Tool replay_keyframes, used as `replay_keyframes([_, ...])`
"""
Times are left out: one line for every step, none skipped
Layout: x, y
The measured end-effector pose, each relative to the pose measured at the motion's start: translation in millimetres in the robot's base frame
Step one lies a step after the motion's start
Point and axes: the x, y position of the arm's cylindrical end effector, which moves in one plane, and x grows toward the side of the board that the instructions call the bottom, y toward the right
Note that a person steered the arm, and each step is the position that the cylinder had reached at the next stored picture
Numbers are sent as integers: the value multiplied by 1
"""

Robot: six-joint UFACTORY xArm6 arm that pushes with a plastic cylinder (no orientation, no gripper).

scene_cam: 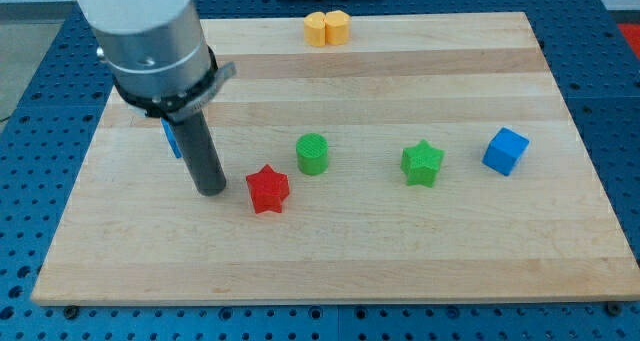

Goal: Move the red star to the bottom center

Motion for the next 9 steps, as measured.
replay_keyframes([-11,11])
replay_keyframes([0,40])
replay_keyframes([32,73])
replay_keyframes([44,91])
replay_keyframes([33,91])
replay_keyframes([24,94])
replay_keyframes([37,106])
replay_keyframes([53,106])
replay_keyframes([34,81])
